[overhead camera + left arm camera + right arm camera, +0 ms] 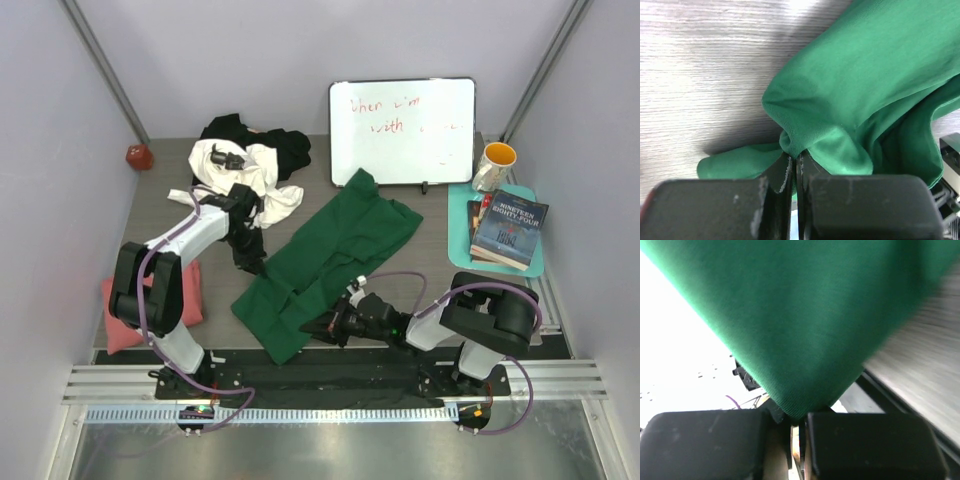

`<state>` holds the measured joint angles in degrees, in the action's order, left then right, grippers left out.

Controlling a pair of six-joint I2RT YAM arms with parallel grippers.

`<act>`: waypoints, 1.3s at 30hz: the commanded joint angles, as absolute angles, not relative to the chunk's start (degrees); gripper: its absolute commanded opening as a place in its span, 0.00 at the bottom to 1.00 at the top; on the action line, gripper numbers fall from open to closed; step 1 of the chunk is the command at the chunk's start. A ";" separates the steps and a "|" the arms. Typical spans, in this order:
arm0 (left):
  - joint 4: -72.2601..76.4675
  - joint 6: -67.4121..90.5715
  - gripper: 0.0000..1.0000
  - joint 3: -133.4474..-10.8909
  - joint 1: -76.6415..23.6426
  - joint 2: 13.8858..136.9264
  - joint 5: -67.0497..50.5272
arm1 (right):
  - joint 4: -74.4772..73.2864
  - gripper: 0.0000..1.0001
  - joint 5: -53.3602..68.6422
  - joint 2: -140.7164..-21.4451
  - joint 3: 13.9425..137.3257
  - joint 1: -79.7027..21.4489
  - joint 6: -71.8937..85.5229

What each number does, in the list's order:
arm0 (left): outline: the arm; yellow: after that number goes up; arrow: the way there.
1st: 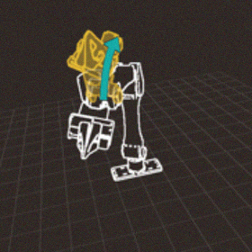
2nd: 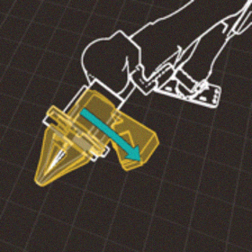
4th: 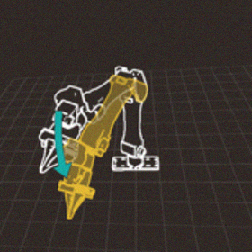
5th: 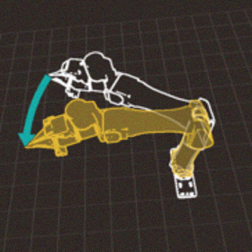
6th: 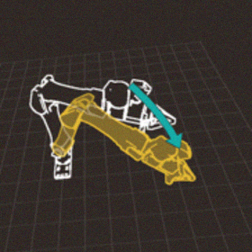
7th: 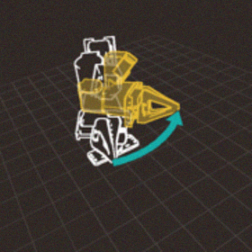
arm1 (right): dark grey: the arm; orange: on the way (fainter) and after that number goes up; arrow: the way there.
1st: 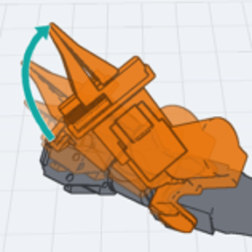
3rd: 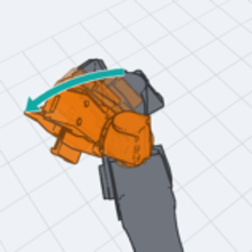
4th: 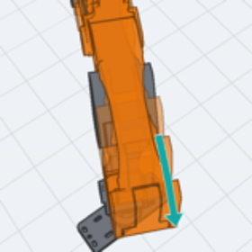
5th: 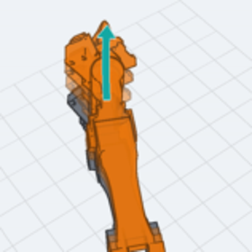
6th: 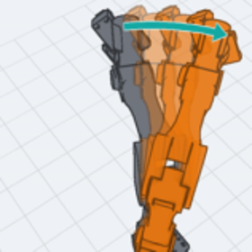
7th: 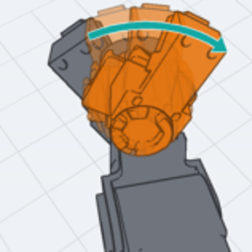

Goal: Fold and stack the t-shirts

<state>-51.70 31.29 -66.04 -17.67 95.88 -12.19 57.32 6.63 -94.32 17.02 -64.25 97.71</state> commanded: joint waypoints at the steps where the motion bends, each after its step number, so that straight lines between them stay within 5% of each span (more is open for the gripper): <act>1: -52.38 31.91 0.00 -68.20 -17.93 96.85 -13.53 | 62.14 0.01 3.08 -92.03 13.28 -63.37 100.02; 15: -51.07 31.38 0.00 -69.78 -17.93 97.82 -15.74 | 58.73 0.01 4.21 -90.52 13.27 -60.56 99.49; 26: -55.45 31.47 0.07 -71.36 -18.02 99.06 -10.55 | 61.52 0.02 16.43 -106.33 21.44 -61.52 103.88; 29: -57.12 30.94 0.12 -71.89 -18.02 98.88 -9.76 | 66.34 0.10 17.31 -109.32 23.72 -63.36 106.69; 30: -57.56 30.76 0.15 -71.98 -17.93 98.62 -9.41 | 67.23 0.21 17.23 -109.51 24.08 -63.72 107.40; 34: -59.41 30.24 0.25 -71.46 -17.93 97.82 -7.48 | 64.00 0.25 16.97 -106.71 25.92 -64.86 105.65; 39: -61.96 29.80 0.33 -71.37 -17.93 97.12 -3.43 | 28.19 0.37 13.98 -91.89 33.20 -64.95 92.15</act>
